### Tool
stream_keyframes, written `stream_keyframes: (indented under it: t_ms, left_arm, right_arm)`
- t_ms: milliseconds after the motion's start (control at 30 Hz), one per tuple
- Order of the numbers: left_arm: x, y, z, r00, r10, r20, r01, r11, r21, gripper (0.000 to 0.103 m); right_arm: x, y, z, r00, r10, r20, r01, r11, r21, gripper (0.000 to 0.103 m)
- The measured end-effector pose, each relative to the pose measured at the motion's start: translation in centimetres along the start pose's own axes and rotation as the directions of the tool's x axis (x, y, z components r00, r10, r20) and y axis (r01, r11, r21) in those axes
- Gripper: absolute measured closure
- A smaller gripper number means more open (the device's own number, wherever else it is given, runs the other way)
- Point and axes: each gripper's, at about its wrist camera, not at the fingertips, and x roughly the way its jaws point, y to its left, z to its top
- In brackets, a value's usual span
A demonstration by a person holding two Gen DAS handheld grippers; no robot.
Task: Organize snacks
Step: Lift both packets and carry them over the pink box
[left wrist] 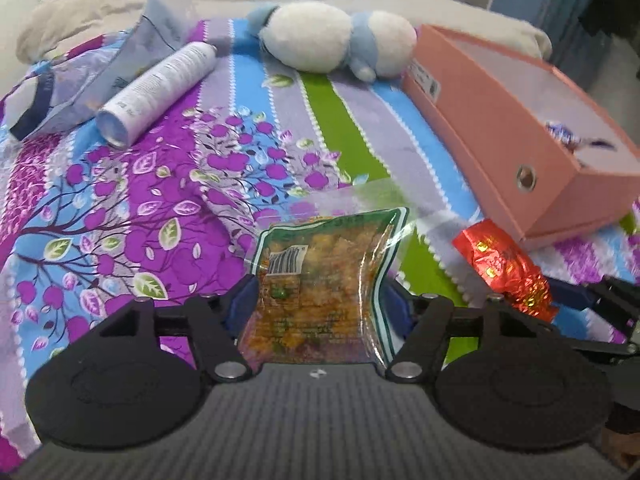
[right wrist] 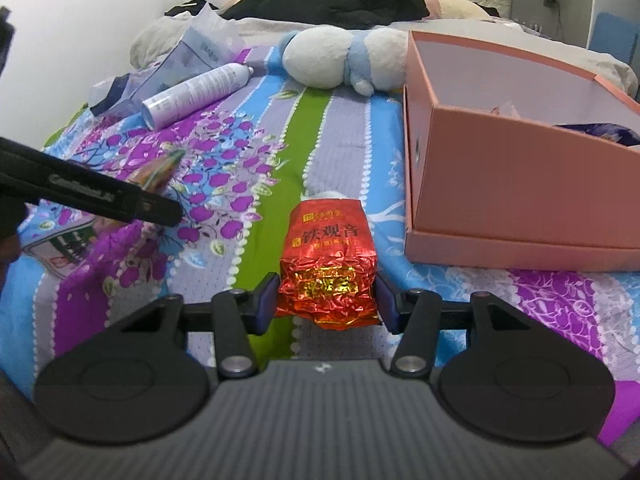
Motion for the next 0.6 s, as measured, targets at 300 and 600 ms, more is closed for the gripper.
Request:
stream_keyframes:
  t_ms: [300,600]
  left_arm:
    - [-3.4,-0.7,1.1,0.998,-0.021,0.058,0.027,0.994,-0.108,0.032]
    - [-8.3,-2.8,2.9,0.985,-0.083,0.153,0.102,0.988,-0.118,0.032]
  right_arm:
    - [-2.1,0.3,2.2,1.000,-0.015,0.020,0.014,1.000,0.014,0.049]
    - [-6.1,-0.9,5.7,0.993,-0.048,0.105,0.041,0.997,0.061,0.049]
